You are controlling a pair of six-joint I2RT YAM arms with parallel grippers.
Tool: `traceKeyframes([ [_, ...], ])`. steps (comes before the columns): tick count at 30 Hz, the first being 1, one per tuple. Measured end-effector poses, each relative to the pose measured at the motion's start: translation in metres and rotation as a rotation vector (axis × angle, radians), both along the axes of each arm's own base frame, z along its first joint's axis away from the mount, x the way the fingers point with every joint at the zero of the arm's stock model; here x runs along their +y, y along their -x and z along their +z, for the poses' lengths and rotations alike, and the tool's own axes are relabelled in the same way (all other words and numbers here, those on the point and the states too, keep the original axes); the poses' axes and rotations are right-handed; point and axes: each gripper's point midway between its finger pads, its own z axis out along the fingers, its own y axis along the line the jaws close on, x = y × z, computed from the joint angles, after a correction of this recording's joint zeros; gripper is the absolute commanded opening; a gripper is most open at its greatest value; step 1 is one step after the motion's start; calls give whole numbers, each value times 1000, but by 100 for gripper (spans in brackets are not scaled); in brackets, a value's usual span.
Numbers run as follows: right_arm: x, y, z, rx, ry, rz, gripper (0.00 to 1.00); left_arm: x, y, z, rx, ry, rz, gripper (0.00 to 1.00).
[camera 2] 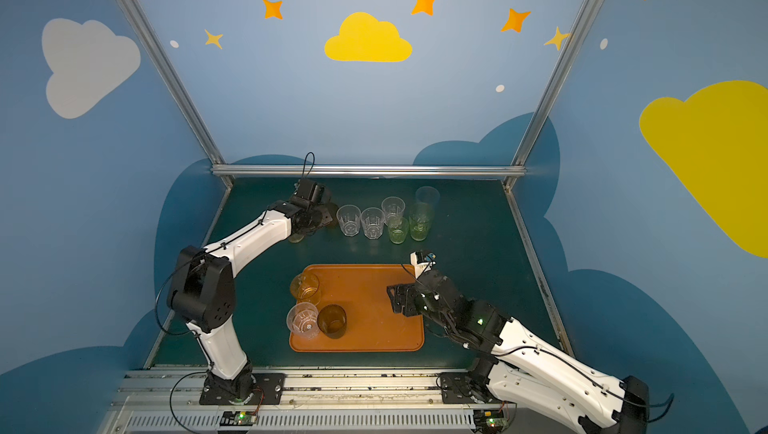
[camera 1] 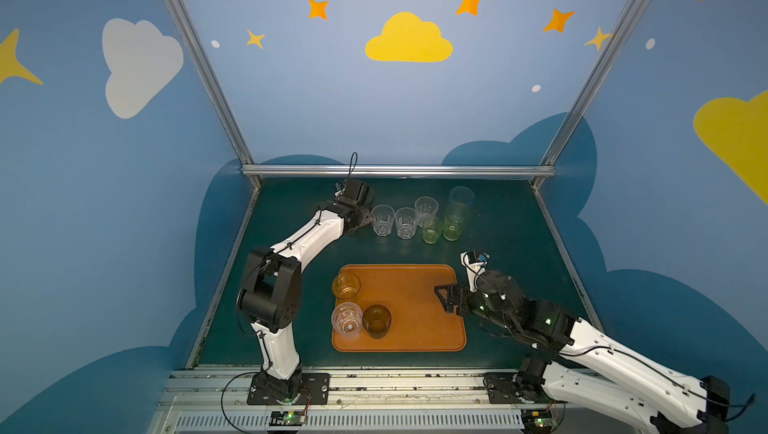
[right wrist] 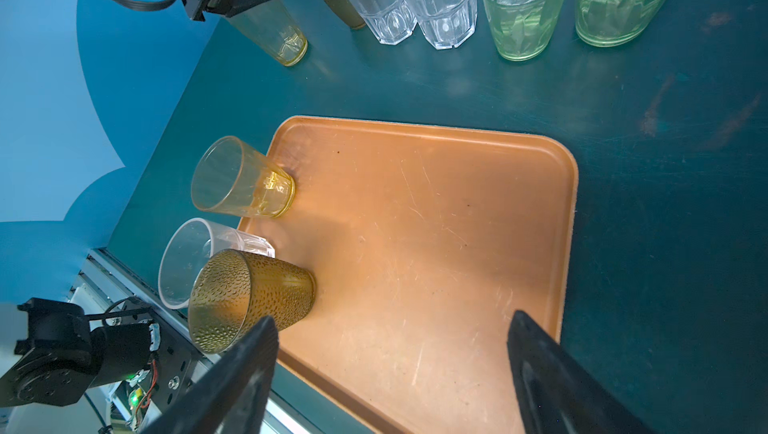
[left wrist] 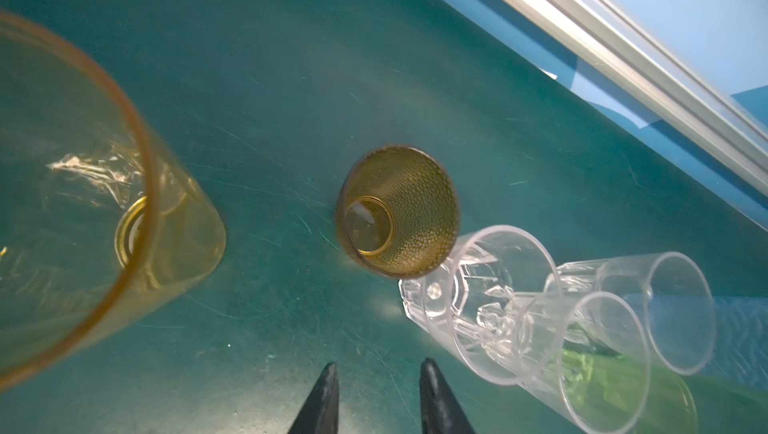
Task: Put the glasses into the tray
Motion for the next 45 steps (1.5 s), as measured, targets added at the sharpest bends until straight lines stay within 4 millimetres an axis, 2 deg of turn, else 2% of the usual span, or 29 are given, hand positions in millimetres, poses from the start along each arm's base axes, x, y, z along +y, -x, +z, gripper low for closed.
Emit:
traceKeyframes([
  [8,-5,0,3,-16,-15,-16,86,11,-15,-13,39,-28,24,26],
  [14,-10,2,-14,9,16,-21,86,18,-23,-24,64,-52,28,23],
  [23,-10,2,-16,16,12,-24,86,28,-34,-34,87,-63,47,22],
  [38,-12,2,-18,21,8,-36,86,25,-39,-28,77,-45,37,21],
  [45,-12,0,-17,18,3,-41,86,21,-49,-39,88,-42,32,21],
])
